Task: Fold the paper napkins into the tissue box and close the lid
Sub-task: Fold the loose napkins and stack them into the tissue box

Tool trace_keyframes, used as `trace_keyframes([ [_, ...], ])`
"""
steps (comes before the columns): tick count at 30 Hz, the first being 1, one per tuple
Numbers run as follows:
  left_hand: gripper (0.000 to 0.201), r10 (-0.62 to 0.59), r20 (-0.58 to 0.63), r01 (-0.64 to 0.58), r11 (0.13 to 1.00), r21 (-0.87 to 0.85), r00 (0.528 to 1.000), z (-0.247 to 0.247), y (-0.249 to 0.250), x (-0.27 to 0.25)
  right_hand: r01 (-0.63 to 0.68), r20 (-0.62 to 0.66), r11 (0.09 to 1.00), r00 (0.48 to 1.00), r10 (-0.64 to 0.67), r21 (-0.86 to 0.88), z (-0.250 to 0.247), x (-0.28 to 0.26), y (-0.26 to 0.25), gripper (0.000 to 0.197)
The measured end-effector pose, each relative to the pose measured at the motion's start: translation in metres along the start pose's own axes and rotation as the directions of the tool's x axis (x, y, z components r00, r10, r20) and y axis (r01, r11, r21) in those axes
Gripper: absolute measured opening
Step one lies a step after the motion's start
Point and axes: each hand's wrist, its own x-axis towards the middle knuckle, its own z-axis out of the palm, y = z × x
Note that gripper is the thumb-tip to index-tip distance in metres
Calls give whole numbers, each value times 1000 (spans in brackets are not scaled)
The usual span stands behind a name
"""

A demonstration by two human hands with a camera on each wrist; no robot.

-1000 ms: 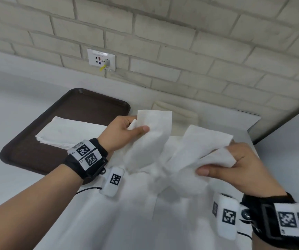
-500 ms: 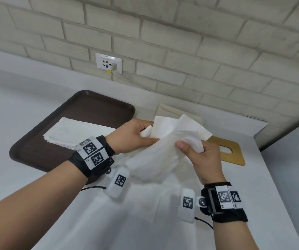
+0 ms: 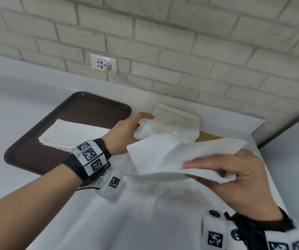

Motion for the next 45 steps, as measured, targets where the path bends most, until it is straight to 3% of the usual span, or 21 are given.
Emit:
trace_keyframes([
  [2,76,49,23,-48,998,-36,999,0,8,0,-15,-1,998,1000,15,69,9,3,11,25],
  [7,76,164,144,-138,975,-176,976,3,23,-1,-247,58,962,969,242,114,41,-2,55,12],
  [11,78,199,136,-158,952,-262,971,7,26,0,-306,11,933,951,310,189,54,-7,63,9],
  [15,83,65,38,-42,904,-426,997,12,10,4,-324,-112,928,931,347,184,55,-11,63,9],
  [19,75,-105,-49,59,820,-569,993,26,5,1,-342,-217,931,906,363,128,54,-14,66,9],
  [22,70,-177,-90,61,699,-713,980,29,10,1,-350,-299,926,877,377,141,56,-15,65,6],
  [24,55,-220,-86,68,608,-791,972,29,18,3,-342,-348,928,860,372,145,58,-15,64,10],
  [27,22,-268,-29,133,566,-814,963,26,32,3,-329,-406,930,837,368,164,61,-14,63,19],
  [29,51,-294,67,220,527,-821,953,23,37,3,-334,-432,925,818,379,180,61,-12,63,22],
  [31,72,-264,149,274,544,-793,953,20,37,3,-333,-457,924,803,382,187,60,-11,63,26],
  [33,62,-215,166,262,570,-779,962,21,34,2,-332,-475,923,791,385,195,58,-11,62,25],
  [36,44,-190,101,194,576,-794,977,26,27,1,-335,-479,922,788,388,197,58,-14,60,21],
  [45,36,-171,-2,104,605,-789,985,32,34,-1,-351,-466,922,796,386,165,59,-18,55,19],
])
